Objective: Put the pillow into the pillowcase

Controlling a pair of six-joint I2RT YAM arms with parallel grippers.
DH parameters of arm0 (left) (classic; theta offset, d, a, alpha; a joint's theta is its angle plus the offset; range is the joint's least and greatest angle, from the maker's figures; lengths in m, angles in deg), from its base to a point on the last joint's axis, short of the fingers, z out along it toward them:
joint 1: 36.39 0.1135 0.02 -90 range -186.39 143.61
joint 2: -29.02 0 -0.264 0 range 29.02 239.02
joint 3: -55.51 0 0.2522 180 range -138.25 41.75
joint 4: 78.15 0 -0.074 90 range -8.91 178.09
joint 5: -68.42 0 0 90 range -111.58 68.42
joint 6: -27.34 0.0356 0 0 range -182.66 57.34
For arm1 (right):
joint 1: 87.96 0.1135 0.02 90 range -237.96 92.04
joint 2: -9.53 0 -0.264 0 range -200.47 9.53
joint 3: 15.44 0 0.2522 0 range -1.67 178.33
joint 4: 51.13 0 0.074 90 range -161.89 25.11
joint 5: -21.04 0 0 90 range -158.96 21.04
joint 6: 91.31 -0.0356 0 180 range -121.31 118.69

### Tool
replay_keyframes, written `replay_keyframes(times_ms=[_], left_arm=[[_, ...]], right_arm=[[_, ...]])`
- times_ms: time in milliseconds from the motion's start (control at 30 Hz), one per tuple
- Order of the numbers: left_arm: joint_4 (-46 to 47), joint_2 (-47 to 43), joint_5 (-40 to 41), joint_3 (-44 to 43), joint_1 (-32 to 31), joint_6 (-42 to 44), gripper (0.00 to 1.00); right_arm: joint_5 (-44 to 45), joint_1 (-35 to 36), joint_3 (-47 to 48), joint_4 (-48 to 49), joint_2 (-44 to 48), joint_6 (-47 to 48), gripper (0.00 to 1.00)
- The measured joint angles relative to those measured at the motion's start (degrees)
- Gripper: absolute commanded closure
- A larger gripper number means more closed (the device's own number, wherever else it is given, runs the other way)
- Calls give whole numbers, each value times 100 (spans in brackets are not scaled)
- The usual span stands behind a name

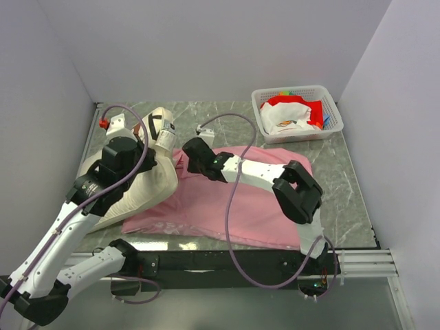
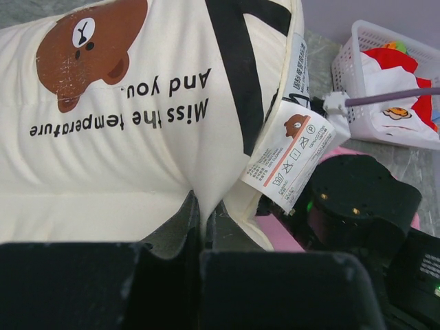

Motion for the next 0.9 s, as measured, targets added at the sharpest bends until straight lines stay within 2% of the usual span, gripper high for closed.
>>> replay_keyframes(times_ms=[100,633,700,733,767,800,833,900], left_arm=[[2,-17,2,0,2,-7,99],[70,-131,-2,85,7,-50,99],[94,-149,-2,114,7,-50,99],[111,-155,-4,133,7,-52,99],[129,-160,-4,151,7,-55,99],[144,-162,-2,160,7,-59,99],[157,-162,-2,173,7,-66,99],[205,-166,2,212,7,-74,99]], right_arm=[[-68,11,485,-57,-374,-151,61],[-90,83,1158,-297,-1384,-535,60],[-70,85,1176,-330,-1445,-535,63],[-55,85,1176,-358,-1453,-533,69],[-46,85,1176,-372,-1453,-525,89],[-37,85,1187,-387,-1453,-507,97],[-22,85,1202,-407,-1453,-468,100],[39,85,1204,-424,-1453,-431,100]])
